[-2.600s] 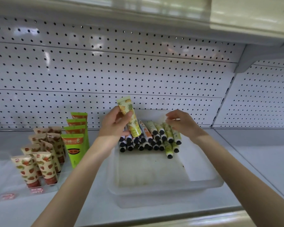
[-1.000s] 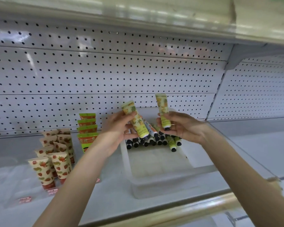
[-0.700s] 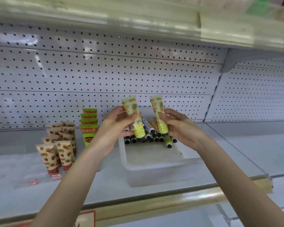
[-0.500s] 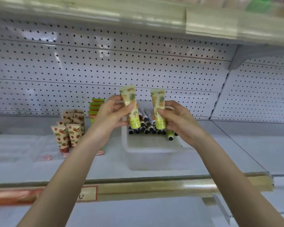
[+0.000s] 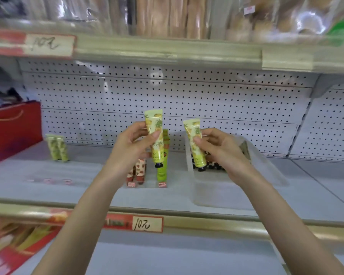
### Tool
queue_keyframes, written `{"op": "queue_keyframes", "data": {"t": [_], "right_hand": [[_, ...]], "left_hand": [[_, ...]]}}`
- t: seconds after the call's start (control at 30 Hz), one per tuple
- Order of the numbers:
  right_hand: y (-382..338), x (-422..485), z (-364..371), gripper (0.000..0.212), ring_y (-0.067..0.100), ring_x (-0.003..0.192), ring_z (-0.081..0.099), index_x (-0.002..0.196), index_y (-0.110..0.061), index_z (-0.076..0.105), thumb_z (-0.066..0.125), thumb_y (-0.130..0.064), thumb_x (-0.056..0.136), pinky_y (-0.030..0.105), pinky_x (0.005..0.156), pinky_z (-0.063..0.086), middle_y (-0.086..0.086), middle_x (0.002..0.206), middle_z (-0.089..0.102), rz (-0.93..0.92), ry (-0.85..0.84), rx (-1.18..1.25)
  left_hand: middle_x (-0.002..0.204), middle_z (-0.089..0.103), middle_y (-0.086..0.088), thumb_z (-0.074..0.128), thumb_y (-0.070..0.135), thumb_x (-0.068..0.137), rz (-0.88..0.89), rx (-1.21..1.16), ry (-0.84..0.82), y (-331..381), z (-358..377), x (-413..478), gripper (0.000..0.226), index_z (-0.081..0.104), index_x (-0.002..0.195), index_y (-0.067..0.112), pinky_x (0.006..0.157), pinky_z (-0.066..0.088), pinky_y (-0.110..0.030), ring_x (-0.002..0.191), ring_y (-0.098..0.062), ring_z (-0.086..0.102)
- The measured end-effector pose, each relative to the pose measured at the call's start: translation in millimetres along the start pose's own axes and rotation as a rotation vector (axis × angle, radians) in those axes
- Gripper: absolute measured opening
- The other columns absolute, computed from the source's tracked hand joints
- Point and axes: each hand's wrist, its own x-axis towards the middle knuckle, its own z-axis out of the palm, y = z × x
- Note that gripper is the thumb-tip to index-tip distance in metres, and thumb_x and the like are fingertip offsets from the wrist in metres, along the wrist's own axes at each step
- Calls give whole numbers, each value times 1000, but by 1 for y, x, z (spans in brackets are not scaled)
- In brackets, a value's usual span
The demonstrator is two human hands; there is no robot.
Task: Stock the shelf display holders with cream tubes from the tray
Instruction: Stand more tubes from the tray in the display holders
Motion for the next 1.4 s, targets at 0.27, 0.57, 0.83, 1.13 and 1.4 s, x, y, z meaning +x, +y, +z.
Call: {"op": "queue_keyframes", "data": {"t": [0.27,0.57,0.83,1.13,1.4], "right_hand": [[-26,17,114,10,6,61,58,92,-17,61,67,-18,85,22,57,48,2,83,62,-26,-36,12],[-39,36,249,10,-1,66,60,91,-16,57,65,-16,86,21,59,55,-6,77,59,-47,-71,52],[-22,64,297,22,15,85,65,104,-11,58,66,-17,85,31,67,59,11,98,63,24,-82,47],[5,109,310,15,13,84,64,99,-13,55,64,-14,87,32,68,60,7,95,61,42,-122,61],[19,136,340,19,17,90,65,104,-12,57,65,-12,86,28,66,58,8,100,64,61,-156,31]], "left_hand": [[93,65,3,64,16,84,-13,40,20,0,-122,3,16,63,99,20,62,56,-21,75,0,65],[101,66,-2,64,18,86,-27,112,-4,-3,-263,19,22,63,108,14,63,57,-22,79,-2,66],[105,67,-6,64,17,85,-53,123,53,-22,-325,38,25,63,110,14,66,58,-28,87,-13,68],[107,67,-8,64,19,84,-52,103,119,-50,-345,65,24,65,107,14,65,57,-26,97,-19,66],[109,67,-9,67,24,80,-101,85,163,-74,-381,87,27,65,106,17,72,59,-36,100,-22,65]]}}
